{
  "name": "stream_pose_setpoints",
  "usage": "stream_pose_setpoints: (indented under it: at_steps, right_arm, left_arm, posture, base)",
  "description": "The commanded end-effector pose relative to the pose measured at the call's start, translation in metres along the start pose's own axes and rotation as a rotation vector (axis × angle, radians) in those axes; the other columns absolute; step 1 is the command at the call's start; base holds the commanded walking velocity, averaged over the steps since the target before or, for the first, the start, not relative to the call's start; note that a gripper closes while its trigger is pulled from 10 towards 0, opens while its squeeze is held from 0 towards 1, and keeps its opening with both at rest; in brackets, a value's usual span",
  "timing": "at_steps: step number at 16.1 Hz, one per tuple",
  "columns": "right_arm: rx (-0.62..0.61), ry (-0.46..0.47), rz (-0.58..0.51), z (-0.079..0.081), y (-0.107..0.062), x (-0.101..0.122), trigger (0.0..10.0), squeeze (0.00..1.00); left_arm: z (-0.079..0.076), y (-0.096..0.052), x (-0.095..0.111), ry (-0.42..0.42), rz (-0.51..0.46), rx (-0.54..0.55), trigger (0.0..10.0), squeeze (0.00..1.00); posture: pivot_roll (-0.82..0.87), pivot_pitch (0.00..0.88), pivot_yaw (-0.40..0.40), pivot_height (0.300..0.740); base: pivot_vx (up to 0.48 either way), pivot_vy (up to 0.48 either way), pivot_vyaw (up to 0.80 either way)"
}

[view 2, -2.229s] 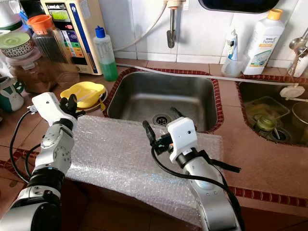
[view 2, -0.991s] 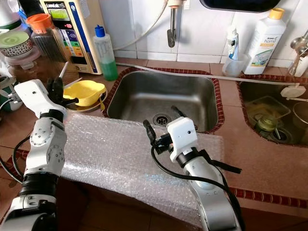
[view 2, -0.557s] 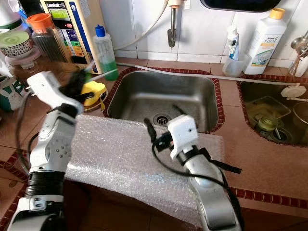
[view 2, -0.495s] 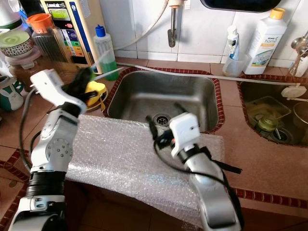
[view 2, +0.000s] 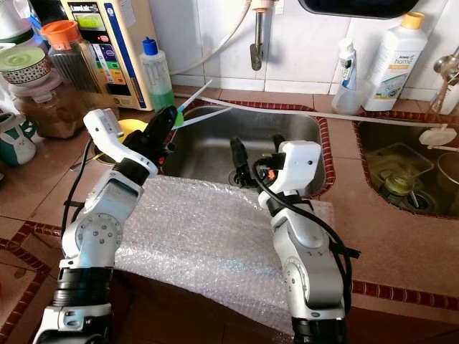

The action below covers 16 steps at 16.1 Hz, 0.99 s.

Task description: Kitchen organization

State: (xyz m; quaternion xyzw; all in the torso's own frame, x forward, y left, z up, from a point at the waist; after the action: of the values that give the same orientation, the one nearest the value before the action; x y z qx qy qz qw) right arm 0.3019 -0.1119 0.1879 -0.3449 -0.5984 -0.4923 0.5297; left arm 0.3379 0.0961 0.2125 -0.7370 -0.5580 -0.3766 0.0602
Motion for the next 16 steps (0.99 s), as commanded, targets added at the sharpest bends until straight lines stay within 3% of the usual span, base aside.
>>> stream_pose_setpoints:
  at_steps: [1, 2, 5, 6, 8, 11, 12, 16]
  right_arm:
    - [-0.011, 0.089, 0.013, 0.001, 0.004, 0.000, 10.0, 0.00]
    - [-0.026, 0.230, 0.029, 0.003, 0.006, -0.002, 10.0, 0.00]
    - [-0.012, 0.504, 0.023, 0.010, 0.012, 0.000, 10.0, 0.00]
    - [0.007, 0.635, 0.014, 0.013, 0.015, 0.002, 10.0, 0.00]
    - [0.035, 0.739, -0.010, 0.015, 0.019, 0.007, 10.0, 0.00]
    - [0.090, 0.808, 0.000, 0.022, 0.021, 0.011, 10.0, 0.00]
    - [0.102, 0.821, 0.009, 0.025, 0.024, 0.009, 10.0, 0.00]
    - [0.117, 0.807, 0.006, 0.024, 0.041, 0.011, 10.0, 0.00]
  left_arm:
    - [-0.006, -0.002, -0.001, -0.011, 0.006, -0.020, 0.0, 0.00]
    - [-0.009, -0.003, -0.004, -0.039, 0.014, -0.029, 0.0, 0.00]
    - [-0.014, -0.001, -0.010, -0.075, 0.027, -0.044, 0.0, 0.00]
    - [-0.015, -0.001, -0.012, -0.077, 0.027, -0.047, 0.0, 0.00]
    - [-0.018, 0.000, -0.014, -0.083, 0.036, -0.057, 0.0, 0.00]
    - [-0.019, 0.001, -0.019, -0.073, 0.065, -0.066, 0.0, 0.00]
    - [-0.025, 0.001, -0.025, -0.104, 0.106, -0.100, 0.0, 0.00]
    - [-0.025, -0.006, -0.034, -0.114, 0.162, -0.120, 0.0, 0.00]
  posture:
    - [-0.04, 0.030, 0.071, 0.740]
    - [-0.04, 0.032, 0.067, 0.740]
    - [-0.04, 0.034, 0.067, 0.740]
    - [-0.04, 0.034, 0.068, 0.740]
    - [-0.04, 0.035, 0.071, 0.740]
    - [-0.04, 0.036, 0.074, 0.740]
    - [-0.04, 0.040, 0.074, 0.740]
    - [-0.04, 0.039, 0.074, 0.740]
  base:
    - [0.000, 0.000, 0.00]
    - [0.000, 0.000, 0.00]
    - [0.000, 0.000, 0.00]
    - [0.000, 0.000, 0.00]
    - [0.000, 0.000, 0.00]
    - [0.000, 0.000, 0.00]
    - [0.000, 0.000, 0.00]
    - [0.000, 0.000, 0.00]
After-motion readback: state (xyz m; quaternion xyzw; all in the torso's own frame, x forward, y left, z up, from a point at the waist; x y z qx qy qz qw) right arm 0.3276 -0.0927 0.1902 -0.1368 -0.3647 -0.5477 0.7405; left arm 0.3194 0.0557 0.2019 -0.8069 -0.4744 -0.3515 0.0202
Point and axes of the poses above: a point about 5 cm out from each wrist's last joint towards the gripper, its own y axis pointing out of the wrist towards the gripper, its own x axis along the axis of the wrist's last joint, z = x × y, the point moved 1 cm from there along y, pointing out of the wrist towards the gripper, and after that the axes turned 10 degrees about -y, right-handed, at the moved point
